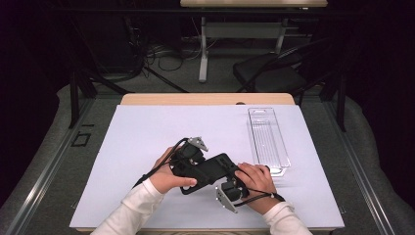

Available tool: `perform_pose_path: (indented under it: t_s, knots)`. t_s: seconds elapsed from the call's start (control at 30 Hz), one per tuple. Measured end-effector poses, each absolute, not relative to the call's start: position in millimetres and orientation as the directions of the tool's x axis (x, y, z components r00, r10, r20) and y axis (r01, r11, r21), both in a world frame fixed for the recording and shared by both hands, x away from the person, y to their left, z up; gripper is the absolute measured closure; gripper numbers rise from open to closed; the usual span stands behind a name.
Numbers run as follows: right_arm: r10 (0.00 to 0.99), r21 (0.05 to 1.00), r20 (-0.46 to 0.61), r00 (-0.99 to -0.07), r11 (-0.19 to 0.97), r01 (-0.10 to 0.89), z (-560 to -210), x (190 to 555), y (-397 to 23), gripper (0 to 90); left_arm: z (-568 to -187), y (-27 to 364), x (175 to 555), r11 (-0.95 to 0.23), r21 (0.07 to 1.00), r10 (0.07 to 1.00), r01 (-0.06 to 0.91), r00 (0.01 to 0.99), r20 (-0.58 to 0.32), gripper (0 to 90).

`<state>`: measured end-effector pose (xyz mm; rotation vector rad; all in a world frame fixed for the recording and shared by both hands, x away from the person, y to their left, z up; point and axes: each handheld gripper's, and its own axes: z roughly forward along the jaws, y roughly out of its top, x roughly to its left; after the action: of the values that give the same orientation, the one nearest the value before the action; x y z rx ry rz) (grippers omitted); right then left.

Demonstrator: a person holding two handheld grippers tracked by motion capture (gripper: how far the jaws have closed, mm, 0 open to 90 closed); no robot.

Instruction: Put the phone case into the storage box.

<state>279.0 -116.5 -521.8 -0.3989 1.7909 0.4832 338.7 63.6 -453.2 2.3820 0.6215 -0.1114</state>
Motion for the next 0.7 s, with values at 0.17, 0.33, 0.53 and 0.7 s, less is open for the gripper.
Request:
perform_pose_path:
  t_s: [0.17, 0.33, 0.53, 0.7]
  knots:
    - [-0.020, 0.117, -0.965, -0.260, 0.857, -0.502, -522.8, 278.8, -116.3, 82.4, -453.6, 64.0, 339.4, -0.664, 0.581, 0.408, 0.471, 0.879, -0.246, 14.7]
    - [-0.017, 0.115, -0.968, -0.252, 0.858, -0.500, -522.9, 278.2, -116.2, 83.5, -453.5, 64.6, 340.0, -0.661, 0.579, 0.407, 0.477, 0.876, -0.257, 14.6]
    - [-0.016, 0.105, -0.973, -0.231, 0.858, -0.504, -521.7, 277.7, -116.9, 85.3, -452.8, 66.0, 340.8, -0.652, 0.585, 0.403, 0.483, 0.874, -0.272, 14.5]
    - [-0.019, 0.100, -0.974, -0.227, 0.859, -0.503, -522.8, 277.5, -116.4, 85.8, -453.2, 66.2, 341.1, -0.652, 0.583, 0.403, 0.485, 0.873, -0.276, 14.3]
